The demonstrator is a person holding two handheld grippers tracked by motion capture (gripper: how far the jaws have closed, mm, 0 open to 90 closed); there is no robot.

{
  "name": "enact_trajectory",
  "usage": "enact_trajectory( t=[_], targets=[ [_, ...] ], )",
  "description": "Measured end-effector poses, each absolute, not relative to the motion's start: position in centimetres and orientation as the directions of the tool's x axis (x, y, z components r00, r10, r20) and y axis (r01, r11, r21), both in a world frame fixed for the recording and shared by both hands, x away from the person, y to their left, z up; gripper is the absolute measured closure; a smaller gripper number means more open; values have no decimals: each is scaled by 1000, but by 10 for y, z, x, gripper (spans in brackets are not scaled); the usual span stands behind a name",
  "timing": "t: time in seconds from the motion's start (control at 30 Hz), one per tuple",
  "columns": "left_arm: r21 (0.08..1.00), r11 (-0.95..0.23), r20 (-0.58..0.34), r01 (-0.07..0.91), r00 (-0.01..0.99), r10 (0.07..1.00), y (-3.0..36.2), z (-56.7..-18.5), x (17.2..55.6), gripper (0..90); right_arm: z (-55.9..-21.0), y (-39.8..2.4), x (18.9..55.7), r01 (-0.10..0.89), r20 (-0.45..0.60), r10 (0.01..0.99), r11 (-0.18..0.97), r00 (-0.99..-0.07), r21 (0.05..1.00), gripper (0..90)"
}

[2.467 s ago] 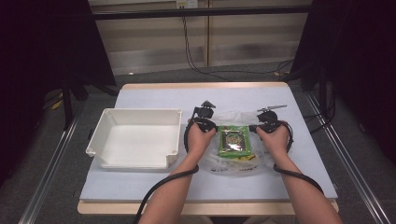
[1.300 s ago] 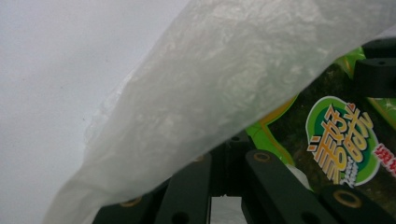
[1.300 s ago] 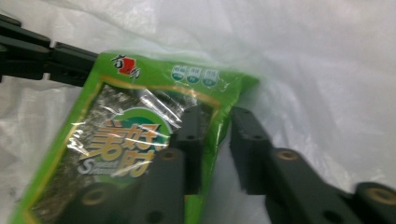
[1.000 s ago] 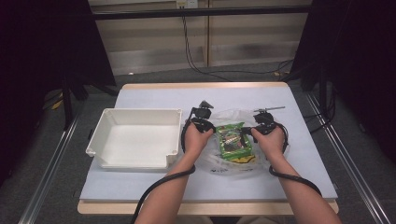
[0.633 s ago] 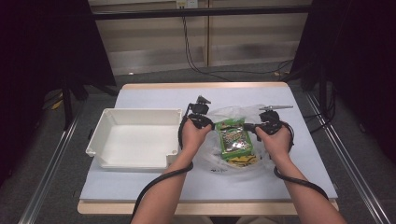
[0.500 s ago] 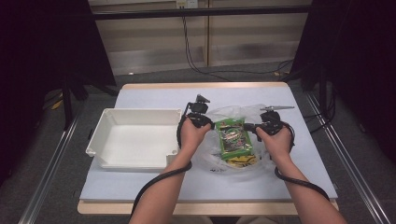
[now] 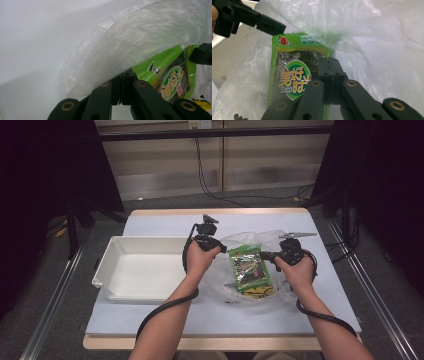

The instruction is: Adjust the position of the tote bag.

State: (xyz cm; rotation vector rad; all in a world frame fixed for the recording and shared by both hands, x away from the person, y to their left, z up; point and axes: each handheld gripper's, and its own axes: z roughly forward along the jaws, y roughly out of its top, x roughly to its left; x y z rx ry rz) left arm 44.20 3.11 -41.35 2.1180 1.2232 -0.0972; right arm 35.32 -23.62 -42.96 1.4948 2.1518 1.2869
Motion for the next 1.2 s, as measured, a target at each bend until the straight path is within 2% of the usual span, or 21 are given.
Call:
enact_trajectory(
  t=[0.27, 0.43, 0.77, 0.93, 1.2],
  targets=[
    [523, -326, -402, 788, 565, 721, 35, -412, 444, 868, -433, -232, 354, 636, 276, 834, 112, -478, 763, 900],
    [522, -319, -434, 791, 569, 699, 38, -408, 446, 809, -434, -234, 353, 633, 285, 824, 110, -489, 766, 900],
    [480, -406, -464, 778, 618, 635, 30, -399, 446, 556, -433, -238, 350, 620, 290, 811, 111, -508, 777, 900],
    [468, -474, -449, 746, 663, 599, 24, -396, 446, 475, -432, -240, 349, 609, 295, 802, 104, -519, 787, 900],
    [460, -526, -430, 716, 698, 574, 14, -392, 443, 472, -430, -239, 348, 591, 278, 795, 121, -539, 798, 900]
  ],
)
